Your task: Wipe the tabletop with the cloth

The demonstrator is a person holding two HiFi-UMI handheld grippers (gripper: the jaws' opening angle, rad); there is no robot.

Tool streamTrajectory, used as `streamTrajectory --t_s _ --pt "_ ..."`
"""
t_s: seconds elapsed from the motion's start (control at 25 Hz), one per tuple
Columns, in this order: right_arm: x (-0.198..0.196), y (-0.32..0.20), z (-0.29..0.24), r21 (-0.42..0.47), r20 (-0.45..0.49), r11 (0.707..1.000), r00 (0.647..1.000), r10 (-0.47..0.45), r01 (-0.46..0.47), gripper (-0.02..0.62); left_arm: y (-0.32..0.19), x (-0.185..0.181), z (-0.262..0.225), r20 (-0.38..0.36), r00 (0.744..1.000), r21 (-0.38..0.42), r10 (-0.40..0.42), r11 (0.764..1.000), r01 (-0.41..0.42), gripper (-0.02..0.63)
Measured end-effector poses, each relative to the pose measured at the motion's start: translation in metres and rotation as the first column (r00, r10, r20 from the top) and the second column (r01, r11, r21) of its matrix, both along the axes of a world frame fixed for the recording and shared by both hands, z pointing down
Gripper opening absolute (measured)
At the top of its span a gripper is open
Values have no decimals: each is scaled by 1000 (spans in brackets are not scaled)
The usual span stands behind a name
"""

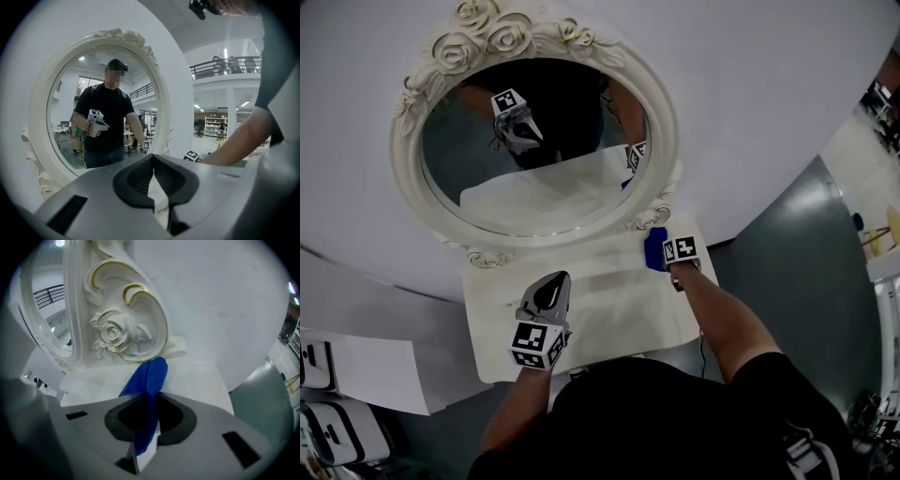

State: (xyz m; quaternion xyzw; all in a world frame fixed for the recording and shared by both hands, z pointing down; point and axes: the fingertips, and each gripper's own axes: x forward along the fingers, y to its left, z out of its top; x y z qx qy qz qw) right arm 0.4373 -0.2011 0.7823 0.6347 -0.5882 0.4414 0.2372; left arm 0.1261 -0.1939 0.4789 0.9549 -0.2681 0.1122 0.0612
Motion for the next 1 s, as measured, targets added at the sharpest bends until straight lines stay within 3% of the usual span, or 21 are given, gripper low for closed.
streamTrajectory --t_s 0.32,1.0 --pt "49 22 -1 10 3 997 997 77 -77 38 -3 32 4 6 999 -6 41 999 -41 11" --pt "53 23 -2 17 -7 996 997 83 -83 38 -7 38 4 -1 998 -7 61 998 -61 11"
